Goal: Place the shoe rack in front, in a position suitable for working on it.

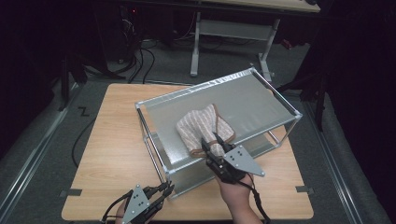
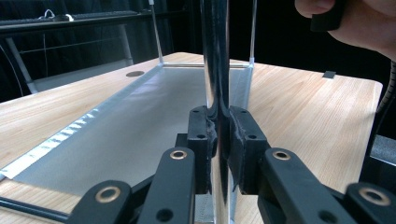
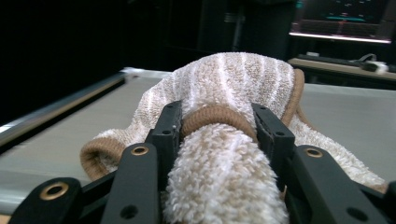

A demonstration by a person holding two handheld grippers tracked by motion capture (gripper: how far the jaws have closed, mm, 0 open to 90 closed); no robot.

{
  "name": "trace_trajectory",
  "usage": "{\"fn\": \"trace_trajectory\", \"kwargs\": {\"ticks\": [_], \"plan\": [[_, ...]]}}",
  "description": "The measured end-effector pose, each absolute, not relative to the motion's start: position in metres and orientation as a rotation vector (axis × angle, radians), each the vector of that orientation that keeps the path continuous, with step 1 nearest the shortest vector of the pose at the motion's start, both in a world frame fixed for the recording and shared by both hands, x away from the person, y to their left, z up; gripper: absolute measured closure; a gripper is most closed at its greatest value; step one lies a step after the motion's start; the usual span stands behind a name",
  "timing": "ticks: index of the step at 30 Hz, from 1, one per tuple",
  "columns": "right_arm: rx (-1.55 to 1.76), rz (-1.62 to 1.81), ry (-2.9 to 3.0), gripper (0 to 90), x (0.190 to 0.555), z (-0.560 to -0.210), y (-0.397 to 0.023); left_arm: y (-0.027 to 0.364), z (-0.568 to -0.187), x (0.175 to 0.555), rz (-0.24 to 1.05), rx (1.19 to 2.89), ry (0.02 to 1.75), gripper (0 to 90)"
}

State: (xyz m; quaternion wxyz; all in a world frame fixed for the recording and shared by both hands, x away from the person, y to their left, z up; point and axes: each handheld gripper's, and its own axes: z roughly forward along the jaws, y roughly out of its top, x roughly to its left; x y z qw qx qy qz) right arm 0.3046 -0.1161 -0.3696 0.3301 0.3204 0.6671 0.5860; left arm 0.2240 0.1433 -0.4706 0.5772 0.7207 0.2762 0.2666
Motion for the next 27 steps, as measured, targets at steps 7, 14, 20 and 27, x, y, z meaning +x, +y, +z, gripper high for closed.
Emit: {"fn": "trace_trajectory", "kwargs": {"ticks": [7,14,20,27], "plan": [[0.774,1.585,1.784,59.0,0.287,-0.371,-0.087,0.144,-0.47,0.223,0.632,1.691,0.644,79.3],[0.726,1.611,1.815,59.1,0.274,-0.37,-0.072,0.142,-0.469,0.223,0.631,1.693,0.651,79.3],[0.708,1.599,1.809,59.3,0.271,-0.371,-0.074,0.141,-0.469,0.223,0.636,1.7,0.645,79.1],[0.727,1.561,1.793,59.1,0.281,-0.371,-0.092,0.141,-0.469,0.223,0.61,1.689,0.657,79.7]]}}
